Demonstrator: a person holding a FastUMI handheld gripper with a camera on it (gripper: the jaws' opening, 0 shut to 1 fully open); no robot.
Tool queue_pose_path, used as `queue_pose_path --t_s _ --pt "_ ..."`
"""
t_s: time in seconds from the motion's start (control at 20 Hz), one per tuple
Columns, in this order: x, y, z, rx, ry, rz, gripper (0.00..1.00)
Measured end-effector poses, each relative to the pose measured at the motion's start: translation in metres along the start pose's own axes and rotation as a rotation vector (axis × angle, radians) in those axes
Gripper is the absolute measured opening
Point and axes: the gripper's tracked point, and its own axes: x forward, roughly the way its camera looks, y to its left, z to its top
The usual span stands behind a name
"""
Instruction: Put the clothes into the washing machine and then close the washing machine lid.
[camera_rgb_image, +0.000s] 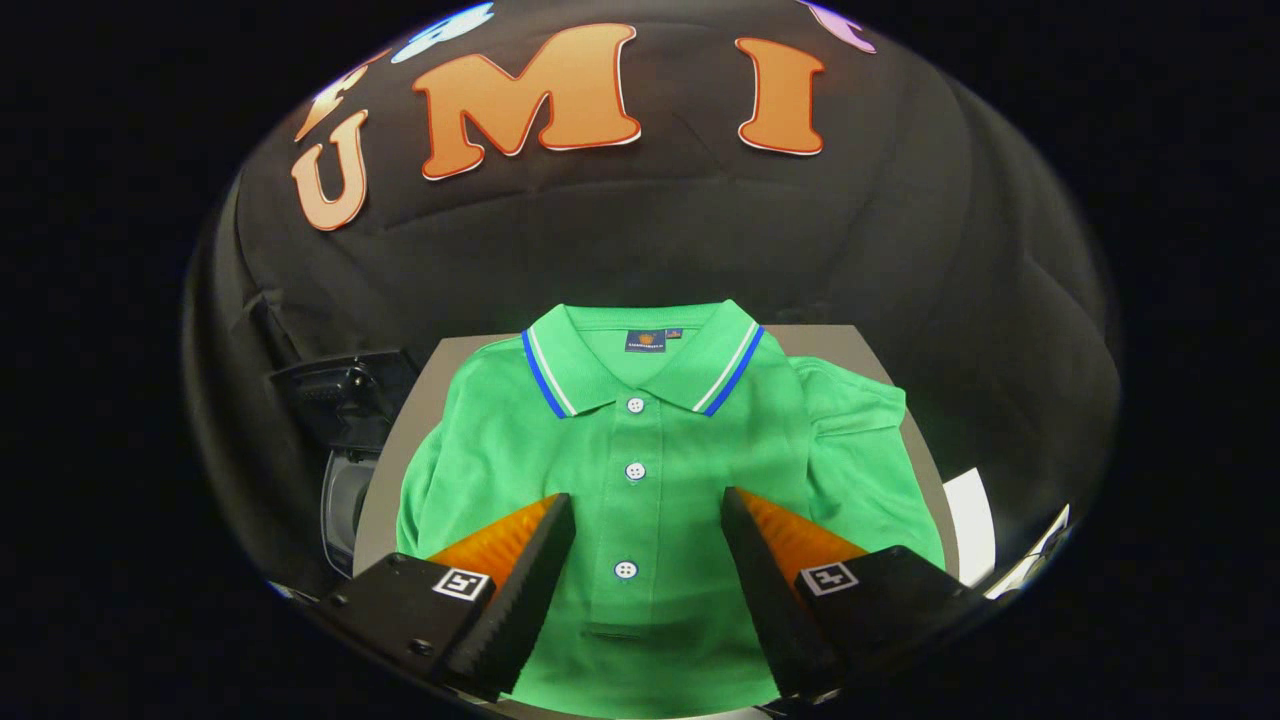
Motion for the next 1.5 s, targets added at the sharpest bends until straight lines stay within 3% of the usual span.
queue_pose_path --t_s 0.05,0.5,0.8,1.15,1.3,1.5 --pt "0.000 0.003 0.001 -0.001 0.000 0.011 0.97" --pt "0.001 0.010 0.004 0.039 0.026 0.045 0.09" --pt "0.000 0.011 0.003 0.059 -0.057 0.066 0.08" --pt "-0.007 0.013 0.007 0.148 -0.381 0.102 0.08" --pt "-0.022 0.021 0.023 0.235 -0.516 0.193 0.07" --pt "-0.050 0.024 0.035 0.230 -0.650 0.288 0.07"
